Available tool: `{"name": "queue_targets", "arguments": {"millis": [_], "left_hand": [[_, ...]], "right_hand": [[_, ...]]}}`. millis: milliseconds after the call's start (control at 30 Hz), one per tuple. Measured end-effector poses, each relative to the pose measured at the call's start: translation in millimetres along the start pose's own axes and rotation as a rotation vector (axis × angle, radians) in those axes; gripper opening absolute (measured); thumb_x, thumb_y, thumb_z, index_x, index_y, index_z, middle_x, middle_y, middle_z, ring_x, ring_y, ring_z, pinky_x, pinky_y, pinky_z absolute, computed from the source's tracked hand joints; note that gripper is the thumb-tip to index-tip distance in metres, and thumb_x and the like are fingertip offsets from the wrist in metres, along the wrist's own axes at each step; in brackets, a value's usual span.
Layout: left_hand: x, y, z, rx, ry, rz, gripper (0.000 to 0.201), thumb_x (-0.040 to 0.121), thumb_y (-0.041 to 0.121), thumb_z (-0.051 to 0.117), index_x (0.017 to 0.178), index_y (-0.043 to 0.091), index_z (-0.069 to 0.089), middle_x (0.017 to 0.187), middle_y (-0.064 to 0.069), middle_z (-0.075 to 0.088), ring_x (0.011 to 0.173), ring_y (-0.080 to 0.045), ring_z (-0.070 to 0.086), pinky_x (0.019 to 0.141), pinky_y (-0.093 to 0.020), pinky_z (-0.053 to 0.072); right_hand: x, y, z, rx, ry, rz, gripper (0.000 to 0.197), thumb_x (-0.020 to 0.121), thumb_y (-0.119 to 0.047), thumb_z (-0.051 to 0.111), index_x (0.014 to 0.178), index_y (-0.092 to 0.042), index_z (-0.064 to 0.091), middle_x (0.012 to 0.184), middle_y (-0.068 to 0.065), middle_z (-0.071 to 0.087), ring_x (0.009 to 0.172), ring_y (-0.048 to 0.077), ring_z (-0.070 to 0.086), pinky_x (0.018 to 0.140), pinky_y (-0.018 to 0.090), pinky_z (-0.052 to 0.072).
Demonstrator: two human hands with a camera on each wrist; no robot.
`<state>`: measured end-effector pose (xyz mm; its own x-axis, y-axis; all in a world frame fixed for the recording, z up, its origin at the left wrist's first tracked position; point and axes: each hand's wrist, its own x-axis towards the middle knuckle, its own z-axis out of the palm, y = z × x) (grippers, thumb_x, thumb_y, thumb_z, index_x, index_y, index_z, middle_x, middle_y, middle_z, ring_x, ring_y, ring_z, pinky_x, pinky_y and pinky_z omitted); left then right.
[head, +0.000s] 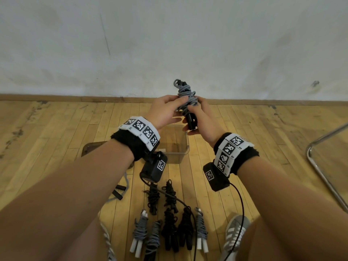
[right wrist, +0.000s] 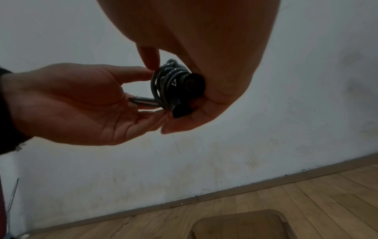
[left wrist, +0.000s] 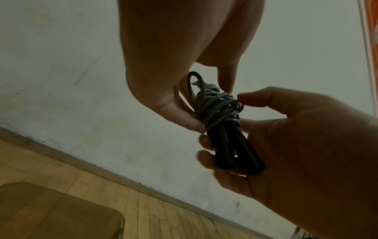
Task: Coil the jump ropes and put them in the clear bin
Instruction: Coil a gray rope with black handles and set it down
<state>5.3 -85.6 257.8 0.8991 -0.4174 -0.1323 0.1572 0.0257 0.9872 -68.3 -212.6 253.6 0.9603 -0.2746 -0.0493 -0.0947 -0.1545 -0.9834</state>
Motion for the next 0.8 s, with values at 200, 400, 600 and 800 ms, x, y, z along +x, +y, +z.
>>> {"name": "queue_targets", "arguments": {"millis": [200, 400, 600, 800], "left_hand": [[-4, -13, -2, 0.026, 0.055, 0.050, 0.028, 0.093, 0.034, 0.075, 0.112, 0.014, 0.073, 0.101, -0.003, 0.078, 0.083, -0.018, 0.077, 0.074, -0.030, 0.062], [-8, -18, -2, 0.033, 0.090, 0.014, 0.035, 0.092, 0.036, 0.076, 0.115, 0.010, 0.071, 0.104, -0.007, 0.077, 0.084, -0.022, 0.078, 0.075, -0.031, 0.062], [-6, -15, -1, 0.158, 0.015, 0.051, 0.033, 0.097, 0.029, 0.070, 0.126, 0.014, 0.067, 0.110, -0.005, 0.075, 0.088, -0.016, 0.077, 0.079, -0.035, 0.064], [3, -89, 14, 0.293, 0.029, -0.015, 0.031, 0.092, 0.038, 0.073, 0.121, 0.032, 0.065, 0.111, -0.001, 0.071, 0.098, -0.019, 0.073, 0.083, -0.040, 0.063]], "right_hand": [[4, 6, -6, -0.323, 0.097, -0.145, 0.058, 0.098, -0.041, 0.059, 0.152, -0.027, 0.043, 0.132, -0.001, 0.064, 0.116, 0.014, 0.063, 0.098, 0.034, 0.052], [6, 21, -4, -0.572, 0.134, -0.278, 0.076, 0.079, -0.047, 0.074, 0.147, -0.027, 0.047, 0.130, 0.000, 0.061, 0.116, 0.014, 0.060, 0.096, 0.040, 0.056], [10, 20, -15, -0.590, 0.151, -0.200, 0.078, 0.078, -0.050, 0.082, 0.144, -0.027, 0.047, 0.121, -0.007, 0.063, 0.102, 0.014, 0.066, 0.090, 0.041, 0.058], [4, 95, -13, -0.513, 0.199, -0.039, 0.096, 0.079, -0.044, 0.084, 0.155, -0.024, 0.029, 0.108, -0.013, 0.053, 0.095, 0.006, 0.059, 0.079, 0.020, 0.050]]}}
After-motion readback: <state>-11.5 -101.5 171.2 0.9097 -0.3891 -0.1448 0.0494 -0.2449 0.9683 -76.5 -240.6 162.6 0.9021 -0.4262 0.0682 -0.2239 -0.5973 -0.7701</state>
